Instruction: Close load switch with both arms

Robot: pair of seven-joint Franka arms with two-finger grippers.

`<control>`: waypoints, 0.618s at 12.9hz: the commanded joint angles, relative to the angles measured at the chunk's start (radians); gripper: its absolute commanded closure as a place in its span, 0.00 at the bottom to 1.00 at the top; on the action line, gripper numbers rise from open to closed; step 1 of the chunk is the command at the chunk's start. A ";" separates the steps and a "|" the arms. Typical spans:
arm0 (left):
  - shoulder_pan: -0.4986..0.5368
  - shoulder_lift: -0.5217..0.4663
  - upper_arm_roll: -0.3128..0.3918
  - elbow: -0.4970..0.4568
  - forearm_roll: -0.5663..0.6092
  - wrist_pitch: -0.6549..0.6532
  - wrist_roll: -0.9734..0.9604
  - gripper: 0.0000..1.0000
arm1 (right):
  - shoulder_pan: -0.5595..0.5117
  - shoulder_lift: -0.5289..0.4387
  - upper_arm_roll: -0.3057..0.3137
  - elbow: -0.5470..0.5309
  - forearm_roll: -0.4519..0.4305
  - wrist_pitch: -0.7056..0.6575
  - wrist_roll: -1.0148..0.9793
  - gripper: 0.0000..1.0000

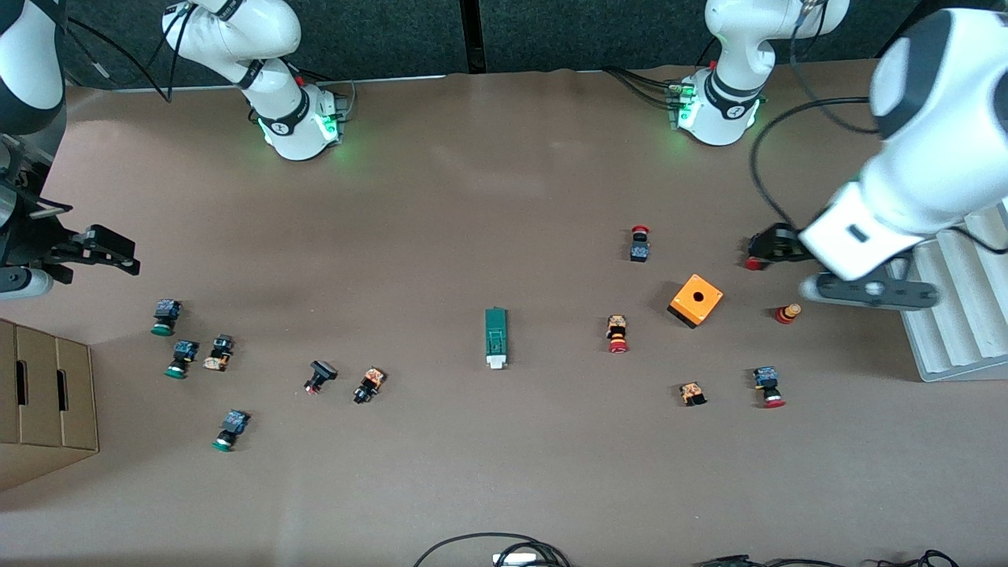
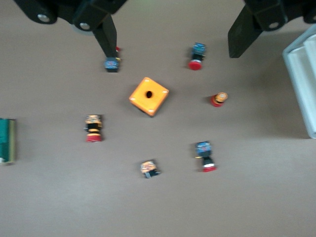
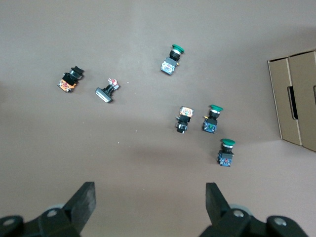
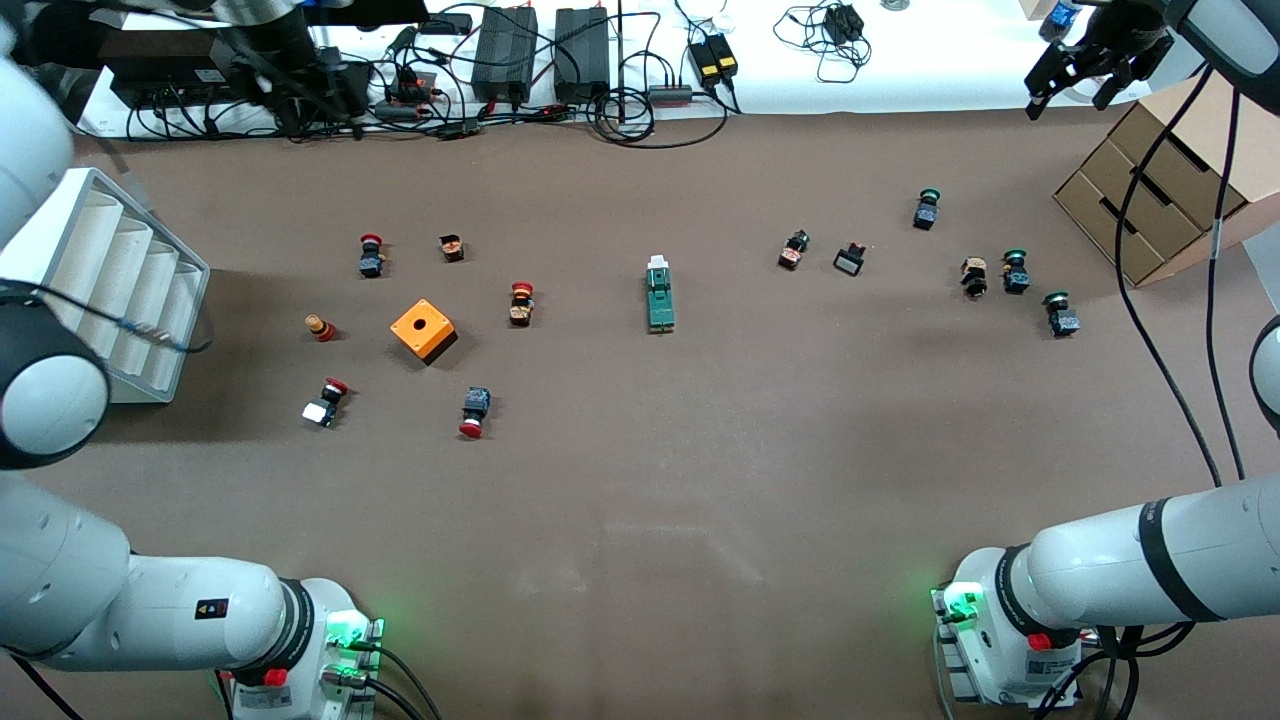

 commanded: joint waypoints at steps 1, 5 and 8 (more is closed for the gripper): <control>-0.028 -0.145 0.080 -0.207 -0.015 0.113 0.019 0.00 | 0.008 0.011 -0.002 0.015 -0.005 0.008 -0.003 0.00; -0.039 -0.151 0.103 -0.221 -0.012 0.103 0.005 0.00 | 0.008 0.011 -0.002 0.015 -0.005 0.008 -0.003 0.00; -0.031 -0.144 0.102 -0.212 -0.016 0.091 0.004 0.00 | 0.008 0.011 -0.002 0.015 -0.005 0.005 -0.003 0.00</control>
